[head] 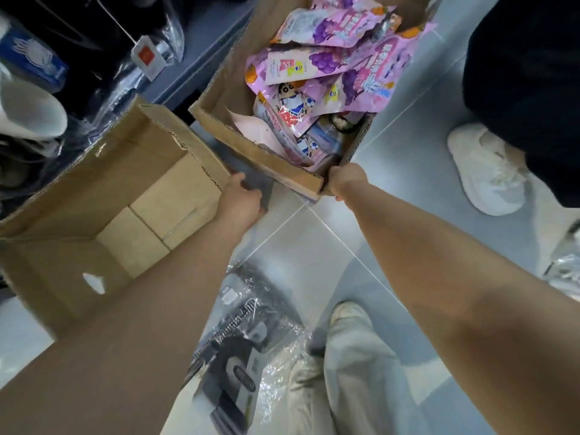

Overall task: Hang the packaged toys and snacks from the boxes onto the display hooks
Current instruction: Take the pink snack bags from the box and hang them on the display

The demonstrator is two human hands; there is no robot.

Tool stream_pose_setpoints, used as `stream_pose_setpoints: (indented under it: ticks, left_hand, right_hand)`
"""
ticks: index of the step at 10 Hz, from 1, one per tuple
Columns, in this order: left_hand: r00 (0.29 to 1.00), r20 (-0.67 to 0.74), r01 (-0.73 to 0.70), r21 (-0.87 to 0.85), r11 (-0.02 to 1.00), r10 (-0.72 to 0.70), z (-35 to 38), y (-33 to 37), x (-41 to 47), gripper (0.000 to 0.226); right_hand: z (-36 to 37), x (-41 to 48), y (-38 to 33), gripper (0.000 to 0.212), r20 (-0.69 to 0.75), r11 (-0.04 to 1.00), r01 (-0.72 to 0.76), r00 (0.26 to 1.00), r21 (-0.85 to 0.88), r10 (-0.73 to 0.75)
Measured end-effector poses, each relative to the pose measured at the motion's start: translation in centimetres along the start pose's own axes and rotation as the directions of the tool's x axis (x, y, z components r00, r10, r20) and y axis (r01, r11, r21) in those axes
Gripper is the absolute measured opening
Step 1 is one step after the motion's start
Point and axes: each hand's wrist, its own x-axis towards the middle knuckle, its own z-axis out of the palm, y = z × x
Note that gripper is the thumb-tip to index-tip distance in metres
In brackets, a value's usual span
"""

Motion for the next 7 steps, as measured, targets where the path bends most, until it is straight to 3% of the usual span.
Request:
stream_pose_setpoints:
  ticks: [1,2,3,4,5,6,7]
  left_hand:
    - [0.999,0.021,-0.05,0.036,0.998,0.049,1.2,0.3,-1.7,0.049]
    - [0.993,0.05,-0.115,0.318,0.941,0.104,2.9,0.2,-3.9,0.071]
    - [0.991,0.131,-0.103,0.552,0.827,0.036,4.4,-0.9,-6.2,0.076]
    - [0.982,0.185,-0.153,0.704,0.693,0.029,6.2,-3.3,-8.5,0.073]
    - [0.97,0.199,-0.242,0.822,0.516,0.137,8.2,-6.3,-11.4,0.059]
    - [0.952,0.019,-0.212,0.76,0.614,0.306,9.3,-7.7,-14.1,0.045]
    - [0.982,-0.012,-0.141,0.614,0.776,0.188,9.9,-9.0,-14.7,0.056]
  right_hand:
    - [-2.8,-1.7,1.9,0.038,-0.009,0.992,-0.089,0.996,-0.085,0.088]
    - [-5.9,-2.4,6.1,0.033,-0.014,0.97,-0.104,0.995,-0.221,0.104]
    - [-8.1,-2.5,9.9,0.018,-0.041,0.941,-0.163,0.987,-0.296,0.157]
    - [-9.9,-2.9,14.2,0.015,-0.095,0.949,-0.198,0.979,-0.247,0.18]
    - [-10.5,-4.6,18.7,0.027,-0.127,0.946,-0.267,0.961,-0.185,0.247]
    - [-10.8,-5.6,21.9,0.018,-0.14,0.966,-0.242,0.964,-0.093,0.228]
    - [-10.5,-7.2,26.9,0.032,-0.102,0.942,-0.311,0.949,-0.125,0.3]
